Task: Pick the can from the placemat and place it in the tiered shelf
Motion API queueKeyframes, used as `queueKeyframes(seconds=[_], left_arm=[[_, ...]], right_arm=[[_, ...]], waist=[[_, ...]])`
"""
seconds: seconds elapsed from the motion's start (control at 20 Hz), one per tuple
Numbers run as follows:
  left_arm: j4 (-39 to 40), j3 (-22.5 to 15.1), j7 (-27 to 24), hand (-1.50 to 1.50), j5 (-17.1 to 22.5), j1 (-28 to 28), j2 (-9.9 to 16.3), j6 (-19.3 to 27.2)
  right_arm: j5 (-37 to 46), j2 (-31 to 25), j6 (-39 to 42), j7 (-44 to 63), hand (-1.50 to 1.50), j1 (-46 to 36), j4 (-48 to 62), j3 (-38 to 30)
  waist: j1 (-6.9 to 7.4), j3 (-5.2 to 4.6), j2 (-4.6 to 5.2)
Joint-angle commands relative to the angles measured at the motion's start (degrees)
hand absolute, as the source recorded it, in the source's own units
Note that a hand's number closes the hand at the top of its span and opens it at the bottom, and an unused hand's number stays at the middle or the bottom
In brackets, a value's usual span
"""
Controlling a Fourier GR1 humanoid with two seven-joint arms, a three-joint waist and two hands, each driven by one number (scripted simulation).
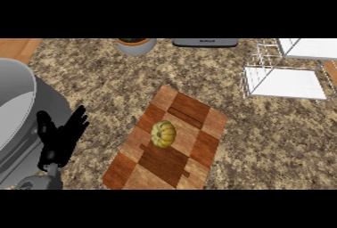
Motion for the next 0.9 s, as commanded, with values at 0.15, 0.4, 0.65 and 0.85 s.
queueKeyframes(seconds=[0.15,0.4,0.65,0.85], left_arm=[[-4.3,-2.0,1.1,0.0,-2.3,2.0,-2.3,1.9],[0.9,1.1,-0.9,0.0,-0.8,-0.1,-0.3,-1.8],[0.8,1.1,-2.1,0.0,-1.4,0.1,-0.4,-2.3],[-2.5,-0.8,0.4,0.0,-3.3,0.2,-2.0,0.1]], right_arm=[[5.0,-2.4,0.4,-9.6,1.5,-9.0,18.2,1.1],[5.2,-3.4,4.3,-16.5,1.5,-13.1,28.1,2.5],[13.2,-1.8,1.0,-27.8,1.5,-16.4,40.3,7.1],[15.9,-3.6,1.9,-33.4,1.5,-21.6,50.4,7.2]], waist=[[0.5,0.04,0.05],[0.14,0.02,0.1],[0.79,0.03,0.4],[0.91,0.04,0.31]])
